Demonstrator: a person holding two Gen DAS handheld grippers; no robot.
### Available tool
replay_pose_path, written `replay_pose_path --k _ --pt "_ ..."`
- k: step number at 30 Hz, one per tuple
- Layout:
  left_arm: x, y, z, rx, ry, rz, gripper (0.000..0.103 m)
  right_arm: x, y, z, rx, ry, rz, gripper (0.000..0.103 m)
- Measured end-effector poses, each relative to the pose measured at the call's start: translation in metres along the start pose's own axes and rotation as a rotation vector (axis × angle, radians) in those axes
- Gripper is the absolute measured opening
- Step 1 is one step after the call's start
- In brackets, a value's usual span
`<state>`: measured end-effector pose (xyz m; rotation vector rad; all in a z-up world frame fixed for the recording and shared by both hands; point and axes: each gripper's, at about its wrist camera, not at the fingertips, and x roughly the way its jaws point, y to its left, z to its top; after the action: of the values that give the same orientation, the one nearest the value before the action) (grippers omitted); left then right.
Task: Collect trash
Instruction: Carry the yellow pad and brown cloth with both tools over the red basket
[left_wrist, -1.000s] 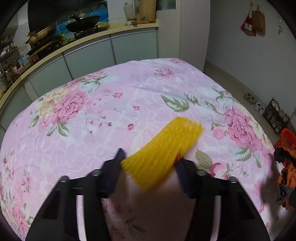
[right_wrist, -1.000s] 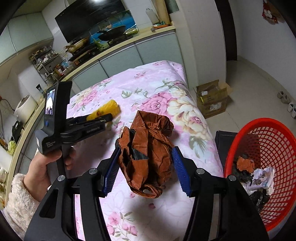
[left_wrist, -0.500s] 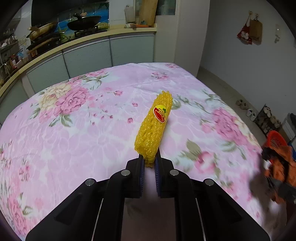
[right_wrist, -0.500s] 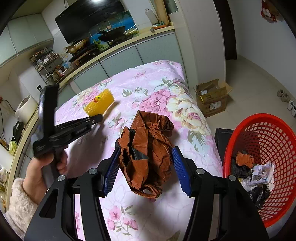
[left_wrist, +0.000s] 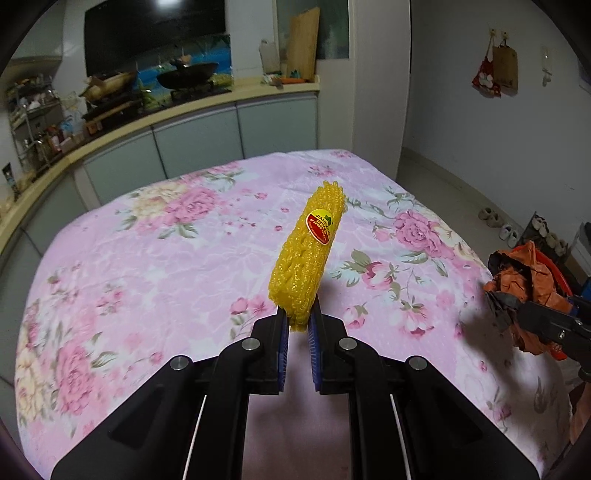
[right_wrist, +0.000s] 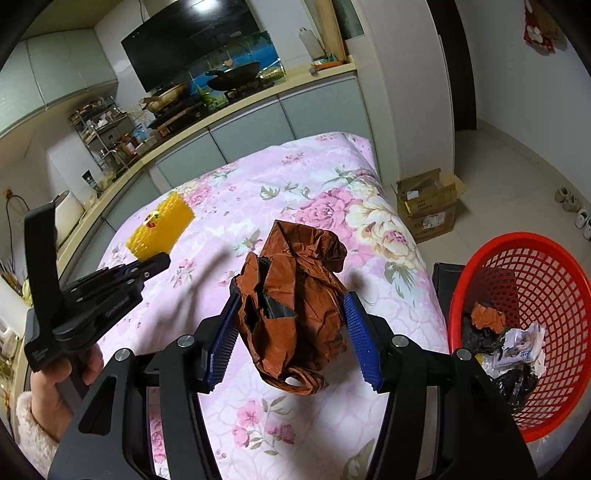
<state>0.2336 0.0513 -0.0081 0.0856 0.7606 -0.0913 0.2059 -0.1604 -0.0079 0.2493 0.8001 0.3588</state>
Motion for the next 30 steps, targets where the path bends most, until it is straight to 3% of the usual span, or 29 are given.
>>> replay_pose_path --k 16,30 --pt "-0.052 -0.017 -0.012 0.003 -0.058 -0.012 0.009 -0.042 0.009 -0.004 -0.015 -0.078 -0.006 0.054" --pt "-0.064 -0.064 -0.006 0.07 -0.088 -0.089 0.01 -0.078 -0.022 -0.002 0.041 -0.156 -0.073 0.054"
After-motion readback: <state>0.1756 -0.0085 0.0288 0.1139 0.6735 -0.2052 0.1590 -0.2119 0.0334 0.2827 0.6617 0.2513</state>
